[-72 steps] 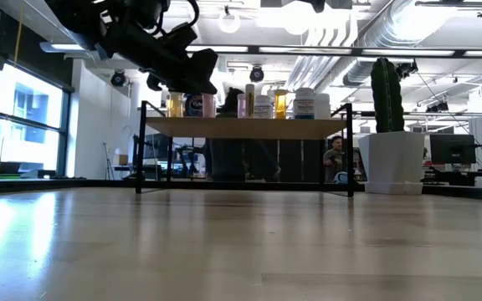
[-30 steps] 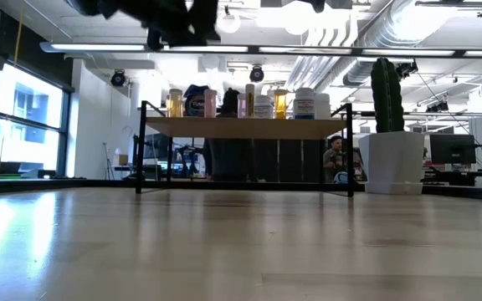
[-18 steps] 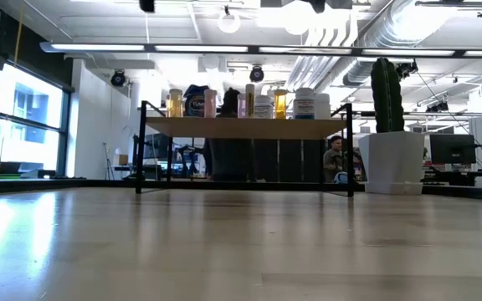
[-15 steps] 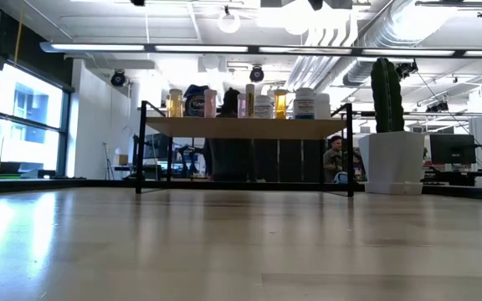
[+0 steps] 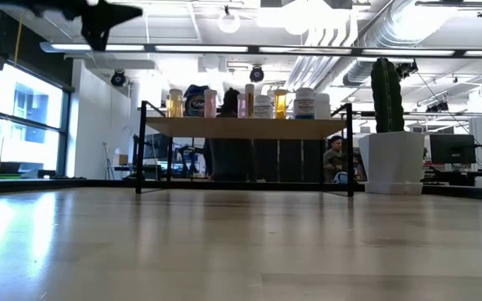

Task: Pick and place medicine bottles onto shelf by color
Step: Return to Home Position

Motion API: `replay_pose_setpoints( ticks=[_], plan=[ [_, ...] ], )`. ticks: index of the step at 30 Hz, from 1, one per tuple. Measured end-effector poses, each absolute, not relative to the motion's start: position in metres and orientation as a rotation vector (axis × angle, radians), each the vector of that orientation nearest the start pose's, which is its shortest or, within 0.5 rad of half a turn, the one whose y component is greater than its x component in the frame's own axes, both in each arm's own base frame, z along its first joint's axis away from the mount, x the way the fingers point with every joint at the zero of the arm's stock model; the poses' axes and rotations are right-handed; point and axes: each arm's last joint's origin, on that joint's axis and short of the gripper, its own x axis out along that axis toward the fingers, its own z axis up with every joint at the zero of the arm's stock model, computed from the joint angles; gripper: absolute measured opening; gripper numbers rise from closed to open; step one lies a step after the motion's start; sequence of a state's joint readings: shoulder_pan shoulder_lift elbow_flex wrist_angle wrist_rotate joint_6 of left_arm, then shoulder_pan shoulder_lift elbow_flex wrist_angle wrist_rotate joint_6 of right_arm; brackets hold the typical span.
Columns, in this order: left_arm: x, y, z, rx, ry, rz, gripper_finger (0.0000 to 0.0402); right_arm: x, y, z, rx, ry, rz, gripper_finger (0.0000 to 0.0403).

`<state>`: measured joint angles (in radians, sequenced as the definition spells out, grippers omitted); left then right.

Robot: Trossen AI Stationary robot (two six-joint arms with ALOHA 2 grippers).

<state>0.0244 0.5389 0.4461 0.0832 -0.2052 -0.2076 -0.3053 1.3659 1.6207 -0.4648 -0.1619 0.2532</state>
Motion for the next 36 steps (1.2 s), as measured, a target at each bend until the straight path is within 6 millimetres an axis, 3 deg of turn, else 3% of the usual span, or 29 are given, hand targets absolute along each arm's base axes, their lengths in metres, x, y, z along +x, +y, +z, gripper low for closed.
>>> replay_pose_setpoints(
  ticks=[11, 15, 21, 28, 32, 36],
  plan=[
    [0.119, 0.005, 0.211, -0.205, 0.002, 0.193, 0.0188, 0.273, -0.061, 0.451, 0.424, 0.293, -0.155, 0.0245],
    [0.113, 0.005, 0.191, -0.232, 0.004, 0.194, 0.0188, 0.266, -0.056, 0.458, 0.426, 0.264, -0.138, 0.0245],
    [0.109, 0.005, 0.167, -0.254, 0.018, 0.186, 0.0188, 0.225, -0.049, 0.485, 0.361, 0.145, -0.134, 0.0245],
    [0.109, 0.005, 0.163, -0.255, 0.036, 0.192, 0.0188, 0.151, -0.031, 0.506, 0.208, 0.076, -0.182, 0.0245],
    [0.109, 0.006, 0.164, -0.251, 0.022, 0.202, 0.0188, 0.123, -0.020, 0.486, 0.161, 0.003, -0.181, 0.0245],
    [0.109, 0.007, 0.164, -0.226, 0.025, 0.209, 0.0188, 0.111, -0.014, 0.436, 0.180, -0.088, -0.143, 0.0245]
  ],
)
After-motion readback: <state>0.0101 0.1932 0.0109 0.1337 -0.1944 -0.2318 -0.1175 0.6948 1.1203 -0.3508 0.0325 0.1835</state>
